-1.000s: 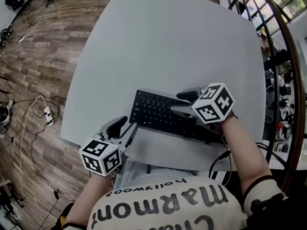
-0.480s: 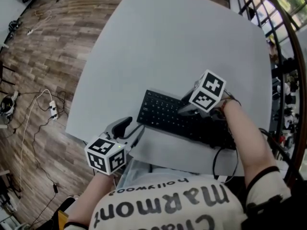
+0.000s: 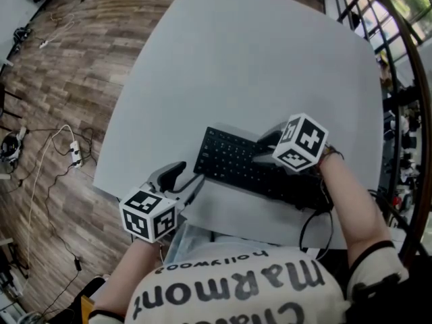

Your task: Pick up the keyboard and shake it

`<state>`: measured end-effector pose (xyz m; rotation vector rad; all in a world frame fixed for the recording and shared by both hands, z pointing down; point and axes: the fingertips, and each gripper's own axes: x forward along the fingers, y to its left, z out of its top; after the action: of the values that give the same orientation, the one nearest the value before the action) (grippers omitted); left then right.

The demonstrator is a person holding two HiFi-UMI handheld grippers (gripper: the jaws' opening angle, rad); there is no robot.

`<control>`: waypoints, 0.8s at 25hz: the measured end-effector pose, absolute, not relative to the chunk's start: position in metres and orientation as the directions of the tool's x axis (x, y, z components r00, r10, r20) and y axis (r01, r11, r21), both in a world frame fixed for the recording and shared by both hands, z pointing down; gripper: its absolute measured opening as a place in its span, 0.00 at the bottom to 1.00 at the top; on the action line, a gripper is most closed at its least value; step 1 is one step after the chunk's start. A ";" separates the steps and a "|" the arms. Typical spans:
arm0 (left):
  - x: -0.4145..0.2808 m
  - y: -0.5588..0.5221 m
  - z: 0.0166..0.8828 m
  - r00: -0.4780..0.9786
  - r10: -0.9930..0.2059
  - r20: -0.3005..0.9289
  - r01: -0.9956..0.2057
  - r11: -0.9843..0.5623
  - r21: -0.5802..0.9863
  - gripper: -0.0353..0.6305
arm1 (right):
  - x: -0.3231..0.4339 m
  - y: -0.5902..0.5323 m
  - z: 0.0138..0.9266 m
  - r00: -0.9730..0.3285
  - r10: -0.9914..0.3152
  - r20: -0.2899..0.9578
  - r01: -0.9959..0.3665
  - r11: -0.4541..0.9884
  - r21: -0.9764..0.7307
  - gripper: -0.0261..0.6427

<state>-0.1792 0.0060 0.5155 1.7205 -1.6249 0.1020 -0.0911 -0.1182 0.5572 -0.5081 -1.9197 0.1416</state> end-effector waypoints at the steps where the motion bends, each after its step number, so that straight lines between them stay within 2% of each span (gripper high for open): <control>1: -0.181 0.004 0.515 0.193 -0.825 0.531 -0.887 0.085 0.454 0.38 | -0.092 -0.118 0.554 -0.333 0.392 0.858 0.297 0.907 -0.299 0.34; 7: -0.189 -0.016 0.523 0.288 -0.795 0.535 -0.883 -0.003 0.470 0.51 | -0.094 -0.113 0.536 -0.458 0.271 0.847 0.369 0.924 -0.096 0.34; 15: -0.183 -0.046 0.523 0.472 -0.731 0.492 -0.838 -0.198 0.509 0.53 | -0.097 -0.100 0.518 -0.574 0.170 0.801 0.430 0.895 0.117 0.34; 20: -0.171 -0.057 0.532 0.524 -0.687 0.503 -0.823 -0.258 0.506 0.54 | -0.098 -0.096 0.513 -0.581 0.126 0.804 0.461 0.865 0.198 0.34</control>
<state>-0.1715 -0.0570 0.5323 2.0153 -1.2257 0.2316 -0.0980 -0.0960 0.5134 -0.4227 -2.1679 -0.4923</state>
